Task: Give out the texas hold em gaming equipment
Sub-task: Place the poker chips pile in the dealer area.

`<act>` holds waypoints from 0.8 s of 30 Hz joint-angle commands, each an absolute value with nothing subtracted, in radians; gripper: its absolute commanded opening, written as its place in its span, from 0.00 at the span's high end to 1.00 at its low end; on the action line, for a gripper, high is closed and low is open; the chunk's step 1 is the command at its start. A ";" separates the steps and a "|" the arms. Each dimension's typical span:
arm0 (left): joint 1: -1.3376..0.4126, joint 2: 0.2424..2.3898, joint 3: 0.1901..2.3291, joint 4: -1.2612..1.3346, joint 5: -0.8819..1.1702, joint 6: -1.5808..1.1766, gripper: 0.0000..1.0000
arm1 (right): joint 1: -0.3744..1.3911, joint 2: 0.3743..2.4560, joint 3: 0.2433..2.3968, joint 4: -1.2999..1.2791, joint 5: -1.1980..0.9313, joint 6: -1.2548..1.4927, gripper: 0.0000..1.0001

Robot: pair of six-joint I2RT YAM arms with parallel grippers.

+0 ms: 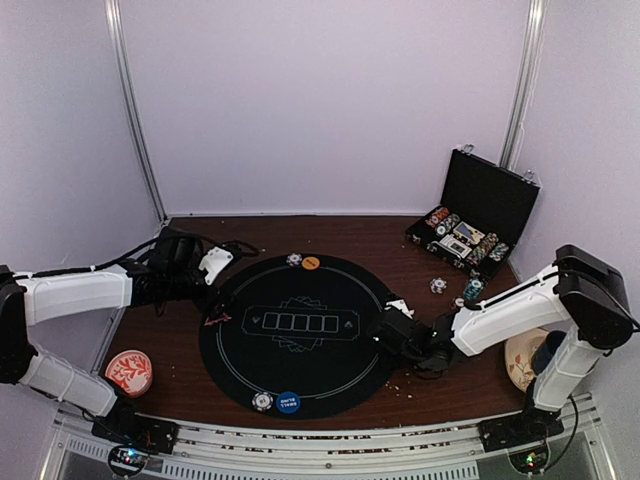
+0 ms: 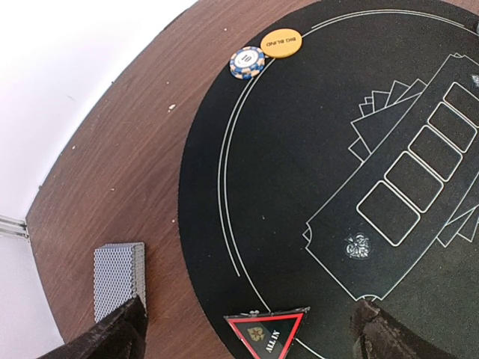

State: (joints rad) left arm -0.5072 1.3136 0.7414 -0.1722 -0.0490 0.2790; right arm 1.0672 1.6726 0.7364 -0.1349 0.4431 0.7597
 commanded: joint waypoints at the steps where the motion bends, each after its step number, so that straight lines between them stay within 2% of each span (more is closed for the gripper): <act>1: -0.501 1.309 0.732 -0.126 -0.055 0.268 0.02 | 1.040 1.704 0.748 -0.150 0.471 0.743 0.68; 11: -0.501 1.309 0.732 -0.126 -0.055 0.268 0.02 | 1.033 1.725 0.782 -0.165 0.473 0.723 0.66; 17: -0.501 1.310 0.732 -0.126 -0.055 0.268 0.02 | 1.032 1.710 0.796 -0.193 0.483 0.722 0.52; 21: -0.501 1.310 0.732 -0.126 -0.054 0.268 0.02 | 1.034 1.650 0.788 -0.224 0.492 0.727 0.40; 24: -0.501 1.310 0.731 -0.126 -0.055 0.268 0.02 | 1.039 1.589 0.787 -0.249 0.495 0.728 0.35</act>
